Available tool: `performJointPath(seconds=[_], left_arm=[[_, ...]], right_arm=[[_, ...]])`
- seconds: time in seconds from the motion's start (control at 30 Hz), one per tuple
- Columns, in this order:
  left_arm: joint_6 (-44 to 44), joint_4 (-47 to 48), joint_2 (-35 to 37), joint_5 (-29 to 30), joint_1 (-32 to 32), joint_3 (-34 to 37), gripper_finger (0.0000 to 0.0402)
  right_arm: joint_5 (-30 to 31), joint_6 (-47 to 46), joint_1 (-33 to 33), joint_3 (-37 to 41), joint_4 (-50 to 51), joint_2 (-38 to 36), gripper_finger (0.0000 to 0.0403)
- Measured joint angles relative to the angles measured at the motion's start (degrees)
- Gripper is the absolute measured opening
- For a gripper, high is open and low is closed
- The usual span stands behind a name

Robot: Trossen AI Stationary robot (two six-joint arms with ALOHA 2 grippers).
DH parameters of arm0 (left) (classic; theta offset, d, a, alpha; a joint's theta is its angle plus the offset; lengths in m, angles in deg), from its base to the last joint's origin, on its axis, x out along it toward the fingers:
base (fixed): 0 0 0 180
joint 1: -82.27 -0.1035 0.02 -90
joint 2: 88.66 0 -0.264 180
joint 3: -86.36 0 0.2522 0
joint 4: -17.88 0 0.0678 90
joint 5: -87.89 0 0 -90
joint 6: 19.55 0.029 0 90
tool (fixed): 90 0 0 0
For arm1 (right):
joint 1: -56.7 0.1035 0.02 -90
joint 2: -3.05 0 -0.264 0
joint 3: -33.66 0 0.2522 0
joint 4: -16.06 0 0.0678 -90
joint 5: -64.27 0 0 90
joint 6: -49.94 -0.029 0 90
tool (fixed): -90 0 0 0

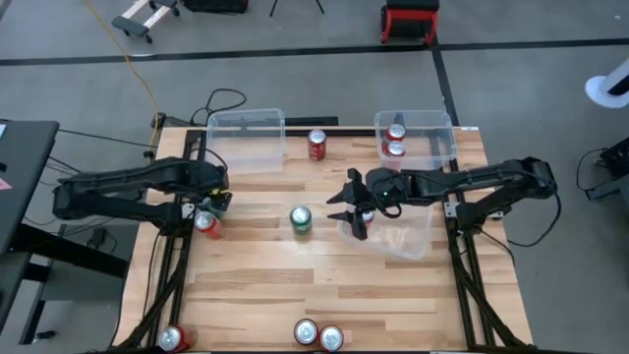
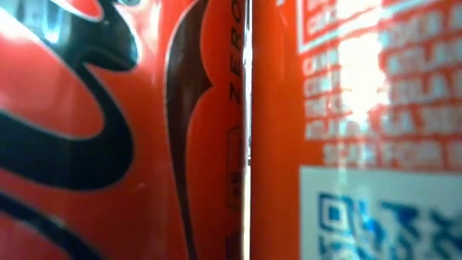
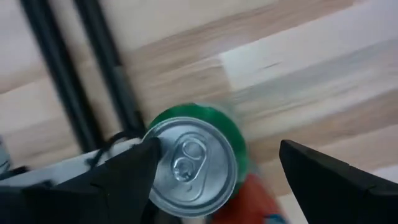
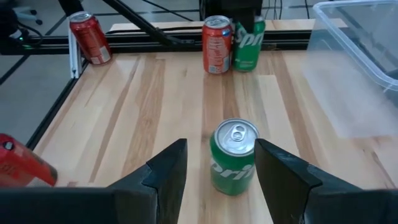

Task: Sort soda cans
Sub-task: Move the left green soda can to the middle of the table

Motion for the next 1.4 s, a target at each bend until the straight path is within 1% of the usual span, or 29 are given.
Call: performJointPath(seconds=[0.1,0.17,0.33,0.57,0.67,0.8,0.87,0.93,1.0,1.07,1.13,1.23,1.3,1.4], left_arm=[[-0.12,2.18,0.08,0.60,-0.91,1.03,0.0332],[-0.35,0.96,0.12,-1.53,-0.93,0.84,0.0332],[0.72,0.32,0.78,-2.57,-0.98,0.63,0.0332],[3.93,-9.79,0.27,-3.17,0.11,0.63,0.0332],[5.10,-14.98,-1.77,-3.12,1.41,0.83,0.0332],[7.38,-21.52,-7.64,-3.02,3.15,0.85,0.0332],[10.45,-25.39,-11.61,-3.06,3.47,0.85,0.0332],[15.71,-28.01,-15.71,-3.04,3.76,0.62,0.0332],[21.15,-28.18,-19.81,-3.09,4.07,-0.22,0.0332],[25.65,-27.92,-22.65,-3.17,4.50,-1.22,0.0331],[29.76,-27.45,-24.92,-4.47,5.05,-2.16,0.0331],[34.00,-27.73,-26.55,-6.69,6.26,-3.71,0.0331],[36.38,-26.08,-27.25,-6.05,7.16,-4.32,0.0331],[38.03,-26.27,-25.66,-5.68,8.31,-7.28,0.0331]], right_arm=[[0.00,-0.01,0.24,0.00,0.11,0.00,0.0208],[0.00,-0.01,0.26,0.00,0.12,0.00,0.0208],[0.02,-0.01,-0.03,0.00,-0.09,0.02,0.0208],[0.02,0.04,-0.79,0.00,-0.51,0.02,0.0208],[0.02,0.05,-0.81,0.00,-0.70,0.02,0.0208],[0.04,0.07,-0.81,0.00,-0.72,0.02,0.0208],[0.04,0.07,-0.81,0.00,-0.81,0.02,0.0208],[0.04,0.07,-0.81,0.00,-0.75,0.02,0.0208],[0.04,0.07,-0.81,0.00,-0.61,0.02,0.0208],[0.04,0.07,-0.71,0.00,-0.34,0.02,0.0208],[0.04,0.10,-0.63,0.00,-0.16,0.02,0.0208],[0.06,0.37,-0.73,0.00,-0.15,0.02,0.0208],[0.04,0.60,-0.98,0.00,-0.15,0.02,0.0208],[0.09,0.73,-1.17,0.00,-0.06,0.02,0.0208]])
